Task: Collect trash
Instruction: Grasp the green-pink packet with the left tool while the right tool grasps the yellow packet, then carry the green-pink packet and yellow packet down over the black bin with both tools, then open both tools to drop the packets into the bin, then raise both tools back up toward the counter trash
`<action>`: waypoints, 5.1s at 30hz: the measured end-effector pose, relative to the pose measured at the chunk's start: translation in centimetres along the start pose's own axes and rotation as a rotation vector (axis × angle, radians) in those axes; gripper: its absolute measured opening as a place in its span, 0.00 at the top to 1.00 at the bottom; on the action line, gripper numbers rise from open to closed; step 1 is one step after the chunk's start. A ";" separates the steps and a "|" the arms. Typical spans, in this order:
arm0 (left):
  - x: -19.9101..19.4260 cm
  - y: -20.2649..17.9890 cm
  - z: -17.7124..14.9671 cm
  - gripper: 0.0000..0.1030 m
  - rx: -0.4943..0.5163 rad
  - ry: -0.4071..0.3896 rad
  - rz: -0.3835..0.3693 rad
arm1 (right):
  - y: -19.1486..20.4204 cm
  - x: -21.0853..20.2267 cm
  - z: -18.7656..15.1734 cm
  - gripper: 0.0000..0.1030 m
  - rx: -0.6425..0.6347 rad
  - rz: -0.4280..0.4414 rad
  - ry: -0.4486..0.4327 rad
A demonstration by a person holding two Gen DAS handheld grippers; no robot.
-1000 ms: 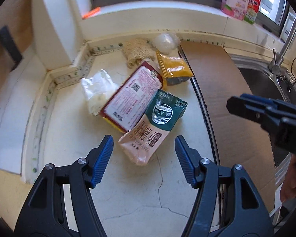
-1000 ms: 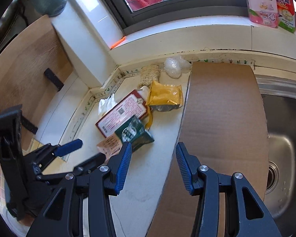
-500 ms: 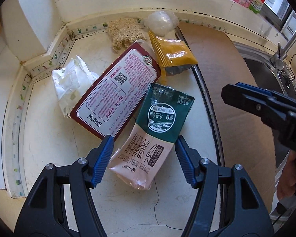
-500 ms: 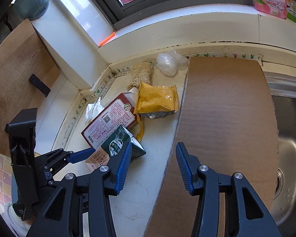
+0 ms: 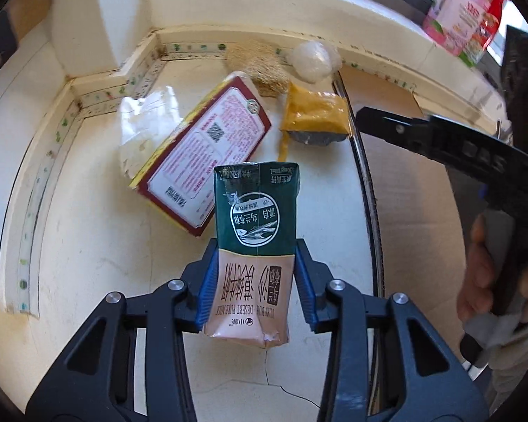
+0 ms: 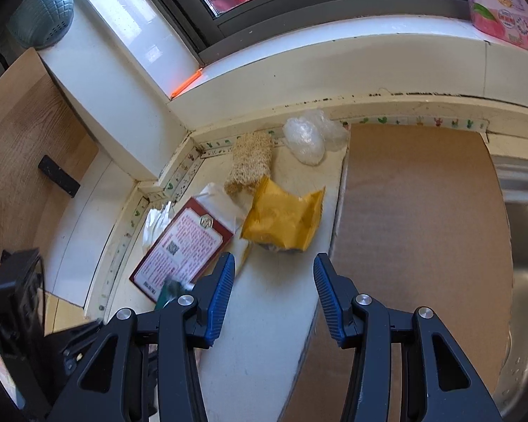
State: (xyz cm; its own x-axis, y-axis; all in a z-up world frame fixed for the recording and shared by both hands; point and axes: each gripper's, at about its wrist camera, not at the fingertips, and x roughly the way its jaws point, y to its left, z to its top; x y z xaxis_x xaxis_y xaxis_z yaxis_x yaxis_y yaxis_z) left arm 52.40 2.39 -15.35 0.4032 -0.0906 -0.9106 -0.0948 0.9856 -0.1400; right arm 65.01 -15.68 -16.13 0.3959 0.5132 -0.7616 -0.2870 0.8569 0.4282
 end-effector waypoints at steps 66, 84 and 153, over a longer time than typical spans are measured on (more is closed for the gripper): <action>-21.2 0.7 -34.2 0.65 0.161 -0.009 -0.197 | 15.7 -26.5 -43.5 0.88 0.030 -0.219 0.000; -13.5 1.7 -41.0 0.65 0.059 0.079 -0.135 | 10.3 -19.3 -51.4 0.88 0.059 -0.187 0.204; -8.8 3.2 -43.8 0.44 0.073 0.183 -0.183 | 7.3 -17.4 -58.2 0.64 0.119 -0.216 0.231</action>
State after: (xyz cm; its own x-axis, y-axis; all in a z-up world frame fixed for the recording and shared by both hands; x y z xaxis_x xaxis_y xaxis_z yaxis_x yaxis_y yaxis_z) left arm 8.70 0.08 -24.79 0.2355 -0.2863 -0.9288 0.0334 0.9574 -0.2867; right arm 5.25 -21.21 -28.07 0.2242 0.3064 -0.9251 -0.1091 0.9512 0.2886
